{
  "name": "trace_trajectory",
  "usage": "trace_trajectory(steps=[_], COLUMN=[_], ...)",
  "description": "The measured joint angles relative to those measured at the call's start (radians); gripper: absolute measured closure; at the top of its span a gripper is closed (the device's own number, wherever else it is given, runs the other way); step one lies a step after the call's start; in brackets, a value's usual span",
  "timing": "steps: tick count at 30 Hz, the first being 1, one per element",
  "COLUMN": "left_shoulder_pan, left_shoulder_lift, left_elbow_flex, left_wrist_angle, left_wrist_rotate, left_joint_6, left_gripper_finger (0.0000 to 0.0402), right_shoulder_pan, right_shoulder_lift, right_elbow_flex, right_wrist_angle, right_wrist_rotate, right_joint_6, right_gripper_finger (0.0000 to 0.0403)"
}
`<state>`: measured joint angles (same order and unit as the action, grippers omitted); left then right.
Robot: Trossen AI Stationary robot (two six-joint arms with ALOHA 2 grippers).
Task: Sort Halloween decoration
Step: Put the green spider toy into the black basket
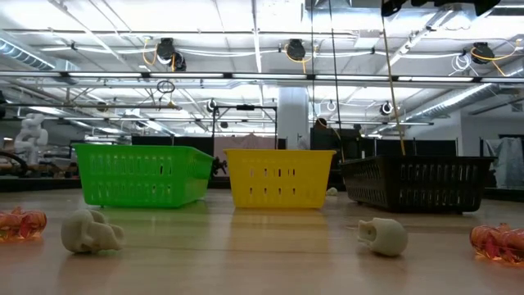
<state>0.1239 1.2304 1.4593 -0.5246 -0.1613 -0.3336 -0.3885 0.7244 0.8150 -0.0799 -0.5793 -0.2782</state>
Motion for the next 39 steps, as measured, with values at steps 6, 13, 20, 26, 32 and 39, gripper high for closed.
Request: trace_trajectory(steps=[6,13,20,26,32,39], left_shoulder_pan=[0.000,0.000,0.000,0.000,0.000,0.000], left_shoulder_lift=[0.000,0.000,0.000,0.000,0.000,0.000], left_elbow_flex=[0.000,0.000,0.000,0.000,0.000,0.000], left_wrist_angle=[0.000,0.000,0.000,-0.012,-0.012,-0.014], left_wrist_rotate=[0.000,0.000,0.000,0.001,0.016,0.017], left_joint_6=[0.000,0.010,0.034,0.032,0.032,0.031], left_gripper_finger=[0.0393,0.0393,0.0393,0.0393,0.0393,0.0393], right_shoulder_pan=[0.000,0.025,0.116,0.224,0.325,0.387], right_shoulder_lift=[-0.011,-0.027,-0.026,-0.017,0.029,0.151], right_elbow_flex=[0.000,0.000,0.000,0.000,0.036,0.122], right_wrist_angle=[0.000,-0.007,-0.044,-0.158,-0.249,-0.427], right_wrist_rotate=[-0.002,0.000,0.008,0.183,0.331,0.375], right_joint_6=[0.038,0.142,0.310,0.451,0.613,0.626], right_gripper_finger=[0.0403,0.0403,0.0403,0.0403,0.0403,0.0403])
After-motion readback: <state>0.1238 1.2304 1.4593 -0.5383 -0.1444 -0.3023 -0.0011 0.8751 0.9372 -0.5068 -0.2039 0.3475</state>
